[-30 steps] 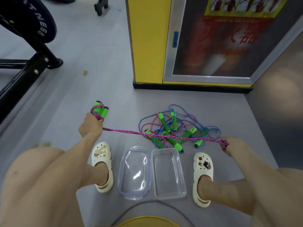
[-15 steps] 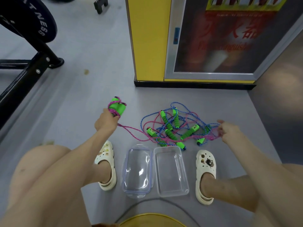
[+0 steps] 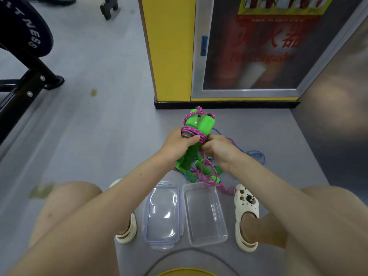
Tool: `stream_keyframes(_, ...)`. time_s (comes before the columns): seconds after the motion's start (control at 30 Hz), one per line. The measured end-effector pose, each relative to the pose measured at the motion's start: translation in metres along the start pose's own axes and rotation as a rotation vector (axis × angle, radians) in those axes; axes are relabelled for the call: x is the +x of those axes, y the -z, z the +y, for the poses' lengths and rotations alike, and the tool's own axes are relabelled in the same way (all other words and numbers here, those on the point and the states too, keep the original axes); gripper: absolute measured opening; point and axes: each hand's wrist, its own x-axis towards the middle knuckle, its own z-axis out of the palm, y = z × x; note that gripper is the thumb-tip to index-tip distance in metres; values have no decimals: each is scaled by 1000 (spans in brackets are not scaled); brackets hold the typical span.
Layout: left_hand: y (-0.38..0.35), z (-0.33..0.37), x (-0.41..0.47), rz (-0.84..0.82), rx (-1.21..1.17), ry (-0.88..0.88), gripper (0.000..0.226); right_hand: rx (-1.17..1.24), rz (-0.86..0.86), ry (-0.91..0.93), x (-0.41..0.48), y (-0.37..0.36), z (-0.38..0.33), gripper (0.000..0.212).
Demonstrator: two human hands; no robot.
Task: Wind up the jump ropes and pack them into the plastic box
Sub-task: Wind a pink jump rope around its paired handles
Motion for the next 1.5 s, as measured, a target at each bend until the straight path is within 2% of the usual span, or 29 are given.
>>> stream_keyframes(0.03,0,2,1,3,-32,25,6,-37,6,8,2,-1,-1,28)
stream_keyframes(0.2,10,10,6,-55,-235,227,28,-238,-23,40,5,1,-6,25)
stream_keyframes(0.33,16,15,13,-79,-242,217,29,-346,-66,116,9,7,-17,19)
stream_keyframes(0.43,18,17,17,-85,-223,185,28,-640,-73,261,15,16,-24,14)
stream_keyframes(0.57,14,17,19,-71,-283,189,21,-1062,25,398,23,15,-24,7)
stream_keyframes(0.63,11,18,19,-68,-359,204,19,-1117,71,444,25,14,-22,18)
stream_keyframes(0.7,12,21,20,-64,-384,185,18,-1108,129,468,27,17,-23,17)
stream_keyframes(0.83,31,30,32,33,-383,122,26,-1090,268,408,31,39,-26,22)
stream_keyframes(0.93,47,33,39,127,-317,143,29,-1057,336,293,30,53,-27,21)
stream_keyframes(1.0,52,31,40,190,-224,143,24,-1105,274,172,27,60,-29,20)
stream_keyframes(1.07,53,29,38,178,-179,156,22,-1163,76,24,24,65,-30,24)
stream_keyframes(1.13,49,29,32,76,-195,185,24,-1047,-156,-69,16,61,-32,53)
stream_keyframes(1.2,40,29,26,-22,-199,175,22,-634,-267,-53,12,46,-35,72)
stream_keyframes(1.27,27,27,21,-77,-238,135,18,-157,-300,-21,14,32,-33,59)
stream_keyframes(1.33,14,23,20,-87,-259,106,19,113,-262,-29,14,17,-31,32)
stream_keyframes(1.43,4,18,23,-61,-310,116,15,96,-125,30,19,7,-21,29)
stream_keyframes(1.5,0,16,25,-49,-325,99,12,188,-102,36,22,5,-18,30)
